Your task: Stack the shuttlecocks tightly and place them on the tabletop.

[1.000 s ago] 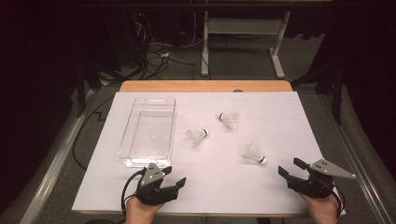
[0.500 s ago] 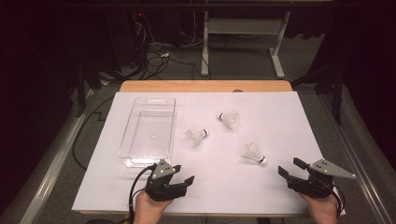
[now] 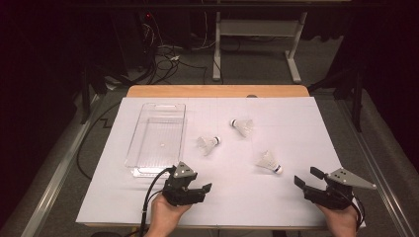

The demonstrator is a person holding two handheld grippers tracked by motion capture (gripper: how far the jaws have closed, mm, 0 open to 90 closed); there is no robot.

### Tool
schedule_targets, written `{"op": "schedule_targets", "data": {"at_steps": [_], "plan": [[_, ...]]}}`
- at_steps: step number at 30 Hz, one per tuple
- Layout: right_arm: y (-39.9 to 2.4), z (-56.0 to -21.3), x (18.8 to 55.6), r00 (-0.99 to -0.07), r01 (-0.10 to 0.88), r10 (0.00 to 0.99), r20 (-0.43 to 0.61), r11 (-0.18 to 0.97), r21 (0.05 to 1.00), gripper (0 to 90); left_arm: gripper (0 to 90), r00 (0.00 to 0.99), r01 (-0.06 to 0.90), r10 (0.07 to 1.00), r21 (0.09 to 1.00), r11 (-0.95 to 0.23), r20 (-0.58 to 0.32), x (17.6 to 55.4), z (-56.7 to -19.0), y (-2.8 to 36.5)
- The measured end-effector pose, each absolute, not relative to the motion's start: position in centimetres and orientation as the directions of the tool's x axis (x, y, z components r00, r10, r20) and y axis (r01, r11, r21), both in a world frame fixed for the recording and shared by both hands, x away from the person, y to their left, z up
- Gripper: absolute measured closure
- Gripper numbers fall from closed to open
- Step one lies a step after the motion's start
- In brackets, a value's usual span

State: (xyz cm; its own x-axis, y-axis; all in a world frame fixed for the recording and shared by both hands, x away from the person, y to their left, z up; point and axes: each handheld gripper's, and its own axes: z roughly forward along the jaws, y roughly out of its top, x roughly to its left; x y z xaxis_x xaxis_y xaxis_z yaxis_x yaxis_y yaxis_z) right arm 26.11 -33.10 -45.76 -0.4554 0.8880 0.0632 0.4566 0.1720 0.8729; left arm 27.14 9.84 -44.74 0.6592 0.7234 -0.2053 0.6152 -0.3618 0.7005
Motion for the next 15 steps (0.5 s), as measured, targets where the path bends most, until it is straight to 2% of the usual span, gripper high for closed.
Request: {"op": "schedule_targets", "data": {"at_steps": [15], "plan": [[-33.0, -45.8, 26.1, -0.455, 0.467, 0.887, 0.075, 0.167, 0.868, 28.7, 34.2, 0.649, 0.636, 0.736, 0.669, -0.384, -0.195, 28.4, -43.6, 8.6]]}}
